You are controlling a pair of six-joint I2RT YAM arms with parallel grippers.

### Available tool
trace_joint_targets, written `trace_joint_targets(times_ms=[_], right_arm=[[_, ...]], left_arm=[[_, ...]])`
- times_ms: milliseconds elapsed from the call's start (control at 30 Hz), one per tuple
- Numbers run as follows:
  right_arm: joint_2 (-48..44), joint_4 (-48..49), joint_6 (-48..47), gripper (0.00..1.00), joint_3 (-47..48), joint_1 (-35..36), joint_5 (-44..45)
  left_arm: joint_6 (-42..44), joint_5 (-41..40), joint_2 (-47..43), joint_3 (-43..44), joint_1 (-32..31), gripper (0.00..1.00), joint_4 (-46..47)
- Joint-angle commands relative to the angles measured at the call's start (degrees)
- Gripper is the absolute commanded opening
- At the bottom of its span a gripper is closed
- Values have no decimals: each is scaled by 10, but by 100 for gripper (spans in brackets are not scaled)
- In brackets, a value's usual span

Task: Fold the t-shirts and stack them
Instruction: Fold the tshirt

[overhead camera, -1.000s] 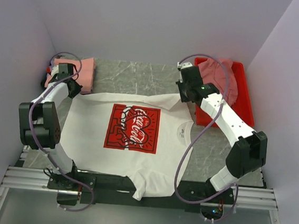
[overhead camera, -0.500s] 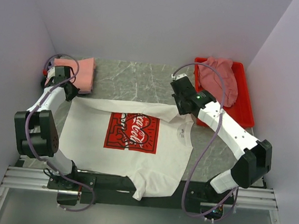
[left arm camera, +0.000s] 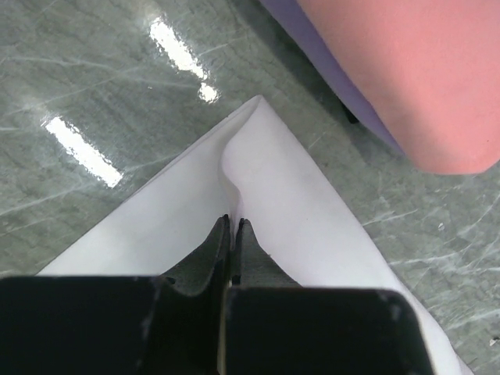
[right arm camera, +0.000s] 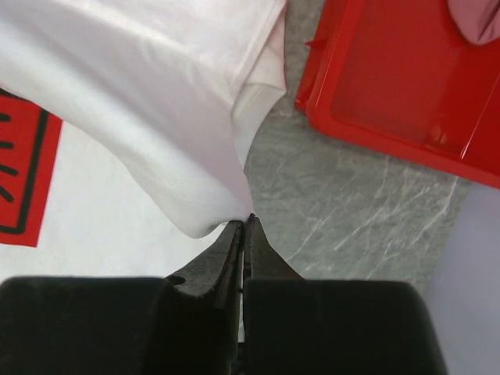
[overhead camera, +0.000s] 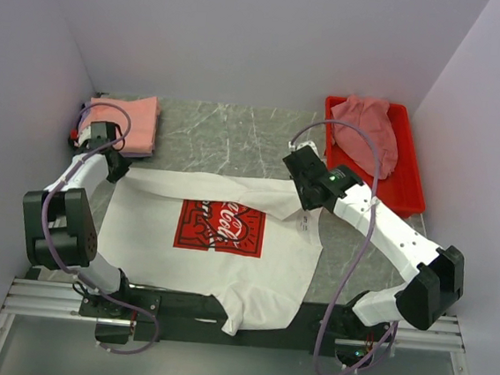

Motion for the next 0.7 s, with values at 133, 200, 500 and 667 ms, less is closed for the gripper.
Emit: trace_joint_targets(times_ms=[133, 200, 500, 667], right_arm=[[-20, -11, 22, 0, -24, 1, 20], [-20, -10, 21, 0, -29, 2, 19], [-22, -2, 24, 0, -48, 2, 17], [-17, 1, 25, 0, -53, 8, 9]], left_arm=[[-24, -29, -41, -19, 3, 0, -49], [-27, -31, -38, -26, 3, 1, -49], [-34, -66, -15, -26, 5, 6, -64], [-46, -89, -18, -23, 6, 16, -86]])
